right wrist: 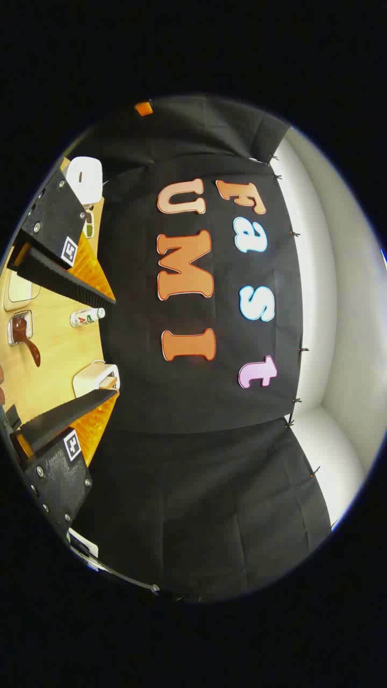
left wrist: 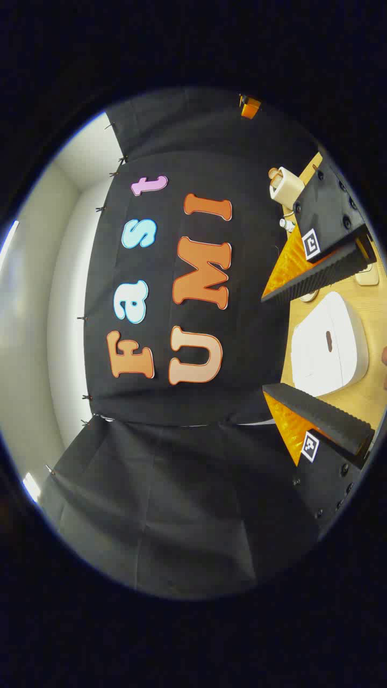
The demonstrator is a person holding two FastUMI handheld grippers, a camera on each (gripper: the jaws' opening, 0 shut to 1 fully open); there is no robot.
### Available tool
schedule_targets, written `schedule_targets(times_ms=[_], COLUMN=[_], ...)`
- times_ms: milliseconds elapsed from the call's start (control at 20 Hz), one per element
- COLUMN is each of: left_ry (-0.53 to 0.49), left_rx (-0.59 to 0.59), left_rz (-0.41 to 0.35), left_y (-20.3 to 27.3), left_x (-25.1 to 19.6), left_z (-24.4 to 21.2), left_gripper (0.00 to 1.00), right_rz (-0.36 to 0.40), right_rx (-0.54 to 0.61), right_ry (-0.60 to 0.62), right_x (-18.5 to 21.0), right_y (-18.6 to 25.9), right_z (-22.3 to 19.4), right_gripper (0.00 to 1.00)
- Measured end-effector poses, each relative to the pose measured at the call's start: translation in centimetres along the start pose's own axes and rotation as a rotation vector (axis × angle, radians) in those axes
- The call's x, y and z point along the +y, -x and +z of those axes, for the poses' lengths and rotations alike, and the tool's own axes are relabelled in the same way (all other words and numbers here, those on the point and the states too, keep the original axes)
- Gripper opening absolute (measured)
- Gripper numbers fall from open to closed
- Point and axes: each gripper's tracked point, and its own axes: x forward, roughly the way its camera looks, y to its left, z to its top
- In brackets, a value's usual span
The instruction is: Close the left gripper, press the button to open the rice cooker; take a wooden spoon from the chopstick holder with the right hand, scoop a spoonful of rice and pour it into the rice cooker, then put the wooden spoon back into the chopstick holder.
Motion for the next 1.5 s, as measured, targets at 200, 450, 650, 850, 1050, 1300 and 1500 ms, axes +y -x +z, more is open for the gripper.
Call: schedule_targets(times_ms=[200, 450, 650, 850, 1050, 1300, 1500], left_ry=[0.003, 0.018, 0.012, 0.013, 0.019, 0.023, 0.019], left_rx=[0.003, 0.038, 0.019, 0.006, -0.002, -0.014, -0.033], left_rz=[-0.005, 0.002, 0.012, 0.019, 0.018, -0.002, 0.001], left_y=[0.0, 0.0, -0.3, -0.7, -1.1, -1.5, -1.5], left_x=[0.1, 0.3, 0.5, 0.9, 1.1, 1.0, 1.0], left_z=[0.2, -0.8, 0.2, 0.7, 0.8, 1.3, 1.8], left_gripper=[1.0, 1.0, 1.0, 1.0, 1.0, 1.0, 0.45], right_rz=[0.009, 0.008, 0.014, 0.018, 0.013, 0.024, 0.027], right_rx=[-0.004, -0.001, -0.006, -0.015, -0.017, -0.014, -0.011], right_ry=[0.022, 0.042, 0.028, 0.028, 0.051, 0.041, 0.034], right_x=[0.5, 0.2, 0.4, 0.6, 0.6, 0.9, 1.0], right_y=[0.5, 0.3, 0.2, 0.0, -0.2, -0.4, -0.5], right_z=[0.6, 0.5, 1.2, 1.7, 1.8, 1.9, 1.9], right_gripper=[0.94, 0.95, 0.94, 0.95, 0.95, 0.95, 0.95])
